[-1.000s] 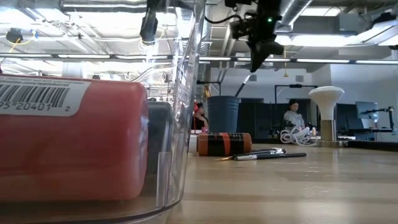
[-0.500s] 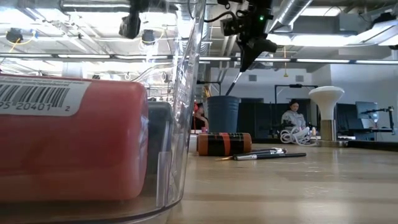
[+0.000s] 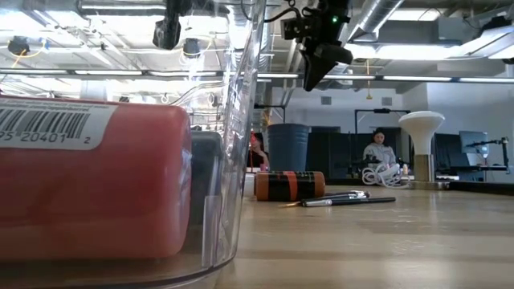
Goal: Pick & Place Paint Supplies
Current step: Put the paint brush into the blue cup, then adjust the paint brushes on the table
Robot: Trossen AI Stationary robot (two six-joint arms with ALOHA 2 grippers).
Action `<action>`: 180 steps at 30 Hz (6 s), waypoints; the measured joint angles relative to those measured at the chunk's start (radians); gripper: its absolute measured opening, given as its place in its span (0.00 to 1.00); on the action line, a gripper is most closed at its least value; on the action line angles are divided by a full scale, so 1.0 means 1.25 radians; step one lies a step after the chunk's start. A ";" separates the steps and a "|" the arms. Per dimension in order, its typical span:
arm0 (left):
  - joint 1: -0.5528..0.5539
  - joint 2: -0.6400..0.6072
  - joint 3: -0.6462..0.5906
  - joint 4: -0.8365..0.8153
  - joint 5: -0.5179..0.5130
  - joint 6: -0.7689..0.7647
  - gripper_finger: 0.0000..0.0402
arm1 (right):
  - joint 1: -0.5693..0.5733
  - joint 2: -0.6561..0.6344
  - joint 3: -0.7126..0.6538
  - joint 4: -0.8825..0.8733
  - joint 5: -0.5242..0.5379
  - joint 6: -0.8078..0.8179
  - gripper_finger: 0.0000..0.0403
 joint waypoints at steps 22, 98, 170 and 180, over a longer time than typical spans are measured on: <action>0.000 0.000 0.000 0.009 -0.006 0.000 0.00 | 0.102 -0.010 0.155 -0.245 -0.307 0.109 0.39; 0.009 0.000 0.001 0.020 0.210 0.143 0.00 | 0.874 -0.029 -0.711 0.484 -0.900 1.800 0.00; 0.003 0.000 0.001 0.021 0.210 0.173 0.00 | 0.684 0.158 -0.383 0.342 -0.811 1.459 0.00; -0.006 0.000 0.001 0.021 0.211 0.168 0.00 | 0.635 0.166 -0.381 0.245 -0.740 1.375 0.00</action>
